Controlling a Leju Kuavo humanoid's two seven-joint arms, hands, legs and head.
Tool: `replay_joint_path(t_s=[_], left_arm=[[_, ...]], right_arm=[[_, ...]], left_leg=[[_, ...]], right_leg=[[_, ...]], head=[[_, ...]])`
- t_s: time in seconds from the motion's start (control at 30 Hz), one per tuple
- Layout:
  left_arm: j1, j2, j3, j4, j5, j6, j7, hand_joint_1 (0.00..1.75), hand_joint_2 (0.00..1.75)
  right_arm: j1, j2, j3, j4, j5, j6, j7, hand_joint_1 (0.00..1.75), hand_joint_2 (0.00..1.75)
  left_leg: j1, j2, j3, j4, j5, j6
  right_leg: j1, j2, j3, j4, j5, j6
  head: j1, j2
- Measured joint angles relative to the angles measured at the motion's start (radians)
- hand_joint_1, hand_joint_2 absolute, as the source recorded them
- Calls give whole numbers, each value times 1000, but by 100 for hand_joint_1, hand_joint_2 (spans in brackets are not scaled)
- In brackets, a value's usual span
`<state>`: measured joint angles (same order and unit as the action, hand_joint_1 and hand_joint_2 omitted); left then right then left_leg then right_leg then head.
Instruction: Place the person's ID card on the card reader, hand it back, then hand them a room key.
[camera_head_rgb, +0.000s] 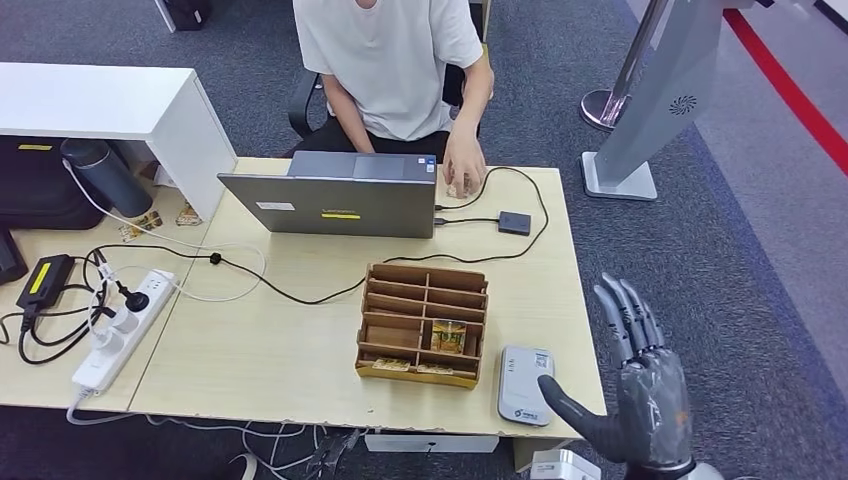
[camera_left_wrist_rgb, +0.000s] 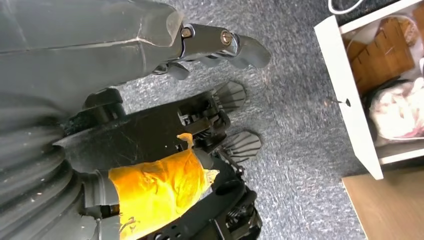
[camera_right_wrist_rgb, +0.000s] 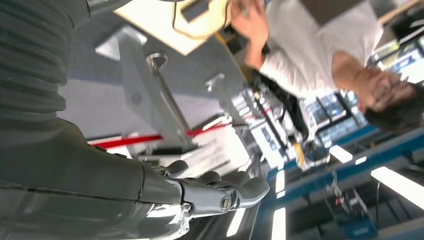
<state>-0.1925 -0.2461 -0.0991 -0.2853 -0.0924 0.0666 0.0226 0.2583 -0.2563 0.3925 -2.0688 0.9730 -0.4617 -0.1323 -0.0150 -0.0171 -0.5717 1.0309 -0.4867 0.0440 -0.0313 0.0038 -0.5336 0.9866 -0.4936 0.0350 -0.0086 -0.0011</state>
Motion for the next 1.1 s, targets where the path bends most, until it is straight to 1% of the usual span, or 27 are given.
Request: replay_joint_path(t_s=[0.1, 0.2, 0.3, 0.5, 0.7, 0.9, 1.1], left_arm=[[-2, -1, 4, 0, 19, -35, 40, 0, 175], [-6, -4, 5, 0, 30, -73, 102, 0, 175], [-13, -11, 5, 0, 34, -89, 158, 0, 175], [-24, -20, 5, 0, 45, -97, 198, 0, 175], [-27, -27, 3, 0, 56, -90, 210, 0, 175], [-28, -29, -9, 0, 66, -84, 219, 0, 175], [-29, -31, -26, 0, 77, -78, 225, 0, 175]], right_arm=[[-20, 0, 70, 71, -26, 3, 2, 0, 175], [-58, 2, 143, 151, -52, 21, 2, 0, 175], [-99, 12, 195, 222, -60, 44, 1, 0, 175], [-166, 41, 268, 364, -86, 69, -20, 0, 175], [-208, 66, 315, 491, -71, 4, -14, 0, 175], [-231, 82, 327, 549, -34, -45, 26, 0, 175], [-244, 99, 327, 599, -4, -110, 38, 0, 175]], left_leg=[[0, 0, 0, 0, 0, 0], [0, 0, 0, 0, 0, 0], [0, 0, 0, 0, 0, 0], [0, 0, 0, 0, 0, 0], [0, 0, 0, 0, 0, 0], [0, 0, 0, 0, 0, 0], [0, 0, 0, 0, 0, 0]], right_leg=[[0, 0, 0, 0, 0, 0], [0, 0, 0, 0, 0, 0], [0, 0, 0, 0, 0, 0], [0, 0, 0, 0, 0, 0], [0, 0, 0, 0, 0, 0], [0, 0, 0, 0, 0, 0], [0, 0, 0, 0, 0, 0]], head=[[0, 0], [0, 0], [0, 0], [0, 0], [0, 0], [0, 0], [0, 0]])
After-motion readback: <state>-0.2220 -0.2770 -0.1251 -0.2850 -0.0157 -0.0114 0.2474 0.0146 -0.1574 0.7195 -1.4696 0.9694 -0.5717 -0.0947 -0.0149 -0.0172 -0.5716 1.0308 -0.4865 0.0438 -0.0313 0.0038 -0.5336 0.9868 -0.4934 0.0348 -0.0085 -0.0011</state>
